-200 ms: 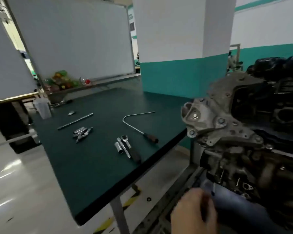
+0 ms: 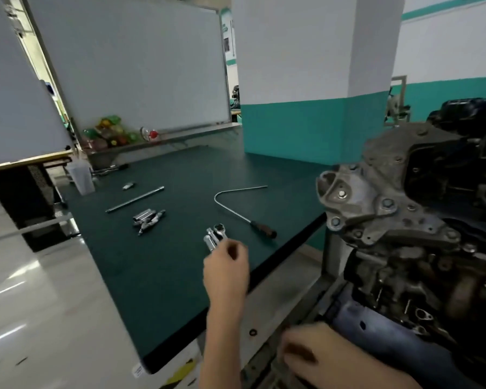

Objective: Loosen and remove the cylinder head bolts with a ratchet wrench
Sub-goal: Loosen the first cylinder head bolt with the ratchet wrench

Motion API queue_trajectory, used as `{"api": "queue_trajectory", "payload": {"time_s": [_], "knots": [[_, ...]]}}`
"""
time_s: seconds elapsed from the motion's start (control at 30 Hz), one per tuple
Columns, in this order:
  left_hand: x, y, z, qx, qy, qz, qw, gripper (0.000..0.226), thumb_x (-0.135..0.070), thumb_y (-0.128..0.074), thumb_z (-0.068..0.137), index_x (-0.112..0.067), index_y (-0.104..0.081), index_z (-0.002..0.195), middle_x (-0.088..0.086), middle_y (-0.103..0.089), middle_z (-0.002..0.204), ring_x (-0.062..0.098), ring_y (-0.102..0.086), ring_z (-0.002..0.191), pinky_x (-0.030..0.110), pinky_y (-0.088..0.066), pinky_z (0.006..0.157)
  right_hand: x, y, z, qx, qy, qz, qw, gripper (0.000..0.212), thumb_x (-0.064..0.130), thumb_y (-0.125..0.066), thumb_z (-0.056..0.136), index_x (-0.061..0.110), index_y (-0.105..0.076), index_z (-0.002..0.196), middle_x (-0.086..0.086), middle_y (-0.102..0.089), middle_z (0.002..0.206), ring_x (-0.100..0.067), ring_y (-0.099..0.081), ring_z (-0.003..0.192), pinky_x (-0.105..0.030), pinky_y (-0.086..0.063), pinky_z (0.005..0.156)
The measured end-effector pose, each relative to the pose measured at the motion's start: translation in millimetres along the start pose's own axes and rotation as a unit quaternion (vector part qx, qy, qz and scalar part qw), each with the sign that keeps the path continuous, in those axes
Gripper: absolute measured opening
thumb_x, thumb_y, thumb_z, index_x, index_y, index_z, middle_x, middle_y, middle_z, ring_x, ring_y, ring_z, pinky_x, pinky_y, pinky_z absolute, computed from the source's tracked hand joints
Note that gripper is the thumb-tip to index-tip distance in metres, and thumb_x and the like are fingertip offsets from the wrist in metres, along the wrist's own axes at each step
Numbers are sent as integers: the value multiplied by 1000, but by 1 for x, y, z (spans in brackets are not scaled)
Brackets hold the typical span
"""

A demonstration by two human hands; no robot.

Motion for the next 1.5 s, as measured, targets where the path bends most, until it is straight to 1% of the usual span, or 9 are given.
{"api": "queue_trajectory", "payload": {"time_s": [0.07, 0.3, 0.5, 0.9, 1.0, 1.1, 1.2, 1.3, 1.5], "knots": [[23, -3, 44, 10, 50, 67, 996, 18, -19, -52, 91, -13, -70, 93, 6, -70, 95, 27, -62, 93, 35, -51, 79, 15, -8, 52, 77, -20, 151, 985, 17, 9, -48, 91, 15, -63, 87, -7, -61, 91, -19, -59, 85, -27, -43, 71], [76, -26, 137, 82, 101, 135, 982, 31, -22, -60, 88, -7, -56, 115, 12, -57, 121, 29, -57, 106, 32, -43, 80, -29, -73, 164, 78, -199, 124, 969, 40, 26, -54, 92, 13, -45, 129, -7, -43, 127, -27, -39, 117, -31, -32, 101], [93, -40, 163, 126, 115, 193, 966, 27, -22, -58, 85, -2, -65, 102, 16, -66, 107, 31, -62, 98, 29, -42, 68, -36, -99, 188, 131, -226, 71, 963, 43, 30, -54, 93, 13, -42, 130, -9, -43, 128, -31, -40, 119, -36, -33, 102], [87, -58, 177, 110, 100, 323, 935, 54, -49, -49, 94, -4, -55, 124, 19, -46, 135, 35, -38, 126, 38, -37, 101, -36, -97, 209, 234, -239, -20, 942, 38, 24, -47, 95, -2, -46, 123, -20, -50, 126, -36, -49, 115, -39, -40, 91], [76, -64, 182, 120, 103, 410, 898, 51, -51, -53, 90, -11, -58, 121, 16, -50, 133, 35, -37, 126, 37, -31, 103, -59, -90, 205, 155, -323, 140, 923, 25, 23, -47, 96, 1, -57, 101, -19, -60, 102, -29, -63, 85, -30, -45, 69], [65, -71, 180, 118, 105, 459, 874, 34, -28, -44, 94, -13, -56, 122, 14, -49, 133, 33, -33, 125, 38, -27, 104, -78, -83, 182, 49, -373, 402, 835, 29, 23, -47, 98, 5, -56, 77, -10, -56, 67, -16, -50, 46, -28, -44, 46], [51, -79, 178, 91, 95, 414, 901, 36, -16, -33, 98, -9, -55, 126, 15, -47, 135, 34, -31, 127, 39, -24, 107, -81, -61, 158, -10, -315, 624, 715, 21, 10, -44, 98, 1, -60, 86, -9, -57, 65, -18, -55, 52, -28, -46, 49], [7, -81, 171, 65, 24, 282, 957, 39, -22, -29, 104, -1, -57, 122, 20, -54, 128, 37, -44, 122, 40, -33, 103, -80, -29, 145, -5, -291, 688, 665, 22, -4, -39, 94, 0, -58, 104, -5, -58, 65, -15, -51, 51, -26, -44, 47], [-91, -89, 98, 159, -152, -103, 970, 35, -28, -44, 102, -14, -45, 70, 4, -51, 68, 20, -46, 58, 38, -41, 60, -82, 33, 91, -31, -371, 654, 658, 51, 66, -50, 78, 17, -48, 64, 3, -25, 51, -9, -19, 34, -17, -20, 34]]}}
Point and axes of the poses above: each hand's wrist, its own z-axis towards the middle knuckle, its own y-axis out of the back of the hand, x = y × z, the point moved 5 cm from there along z, towards the middle knuckle
